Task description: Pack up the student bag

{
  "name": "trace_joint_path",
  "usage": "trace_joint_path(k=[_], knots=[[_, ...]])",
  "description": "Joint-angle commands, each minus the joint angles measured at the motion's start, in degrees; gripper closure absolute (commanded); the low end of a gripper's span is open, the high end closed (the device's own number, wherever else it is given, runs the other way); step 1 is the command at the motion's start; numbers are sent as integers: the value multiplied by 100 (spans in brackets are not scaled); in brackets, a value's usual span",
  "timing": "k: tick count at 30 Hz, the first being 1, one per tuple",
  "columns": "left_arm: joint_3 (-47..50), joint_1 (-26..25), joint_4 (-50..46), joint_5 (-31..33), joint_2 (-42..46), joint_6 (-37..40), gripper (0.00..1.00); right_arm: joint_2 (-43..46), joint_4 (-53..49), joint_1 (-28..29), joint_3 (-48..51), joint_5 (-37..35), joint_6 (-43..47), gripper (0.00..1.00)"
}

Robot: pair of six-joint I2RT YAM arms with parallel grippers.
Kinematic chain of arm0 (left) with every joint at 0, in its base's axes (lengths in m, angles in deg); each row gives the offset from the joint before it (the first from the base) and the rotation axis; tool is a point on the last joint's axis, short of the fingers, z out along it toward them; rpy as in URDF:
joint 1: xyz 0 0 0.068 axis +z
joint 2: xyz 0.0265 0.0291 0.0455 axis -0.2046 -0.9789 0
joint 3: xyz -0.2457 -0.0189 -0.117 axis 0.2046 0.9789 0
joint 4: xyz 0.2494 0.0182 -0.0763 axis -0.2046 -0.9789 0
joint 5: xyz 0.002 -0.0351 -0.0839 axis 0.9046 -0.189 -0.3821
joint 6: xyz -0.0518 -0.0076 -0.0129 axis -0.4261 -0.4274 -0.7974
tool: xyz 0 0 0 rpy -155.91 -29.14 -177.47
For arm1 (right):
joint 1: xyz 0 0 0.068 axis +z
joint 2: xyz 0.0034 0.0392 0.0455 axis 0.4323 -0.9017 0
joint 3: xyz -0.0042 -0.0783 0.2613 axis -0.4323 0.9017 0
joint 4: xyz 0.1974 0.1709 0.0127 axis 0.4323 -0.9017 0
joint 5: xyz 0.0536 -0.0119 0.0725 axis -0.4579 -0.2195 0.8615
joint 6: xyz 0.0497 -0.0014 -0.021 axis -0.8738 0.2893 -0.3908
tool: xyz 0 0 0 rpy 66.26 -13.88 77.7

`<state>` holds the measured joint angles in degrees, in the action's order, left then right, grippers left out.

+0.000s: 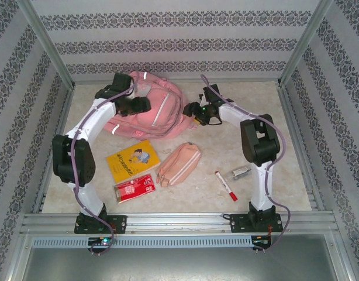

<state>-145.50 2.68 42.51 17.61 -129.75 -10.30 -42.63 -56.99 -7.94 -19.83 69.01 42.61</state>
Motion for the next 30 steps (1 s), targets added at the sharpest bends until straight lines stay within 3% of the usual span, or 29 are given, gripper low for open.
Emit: trace_joint_path(k=[1, 5, 9, 20, 25, 30], knots=[[732, 322, -357, 514, -175, -849, 23, -377, 209, 26, -379, 522, -288, 46], [1066, 558, 49, 724, -421, -928, 23, -269, 440, -37, -282, 595, -445, 70], [996, 566, 718, 687, -951, -841, 24, 141, 966, -232, 288, 689, -732, 83], [-508, 332, 797, -148, -2129, -827, 29, 1420, 1588, -376, 2012, 925, -846, 85], [-1590, 49, 477, -709, -2855, -849, 29, 1990, 2126, -78, 2784, 707, -1211, 86], [-2169, -268, 445, -726, -3184, -814, 29, 2398, 2327, 456, 3090, 342, -1419, 86]])
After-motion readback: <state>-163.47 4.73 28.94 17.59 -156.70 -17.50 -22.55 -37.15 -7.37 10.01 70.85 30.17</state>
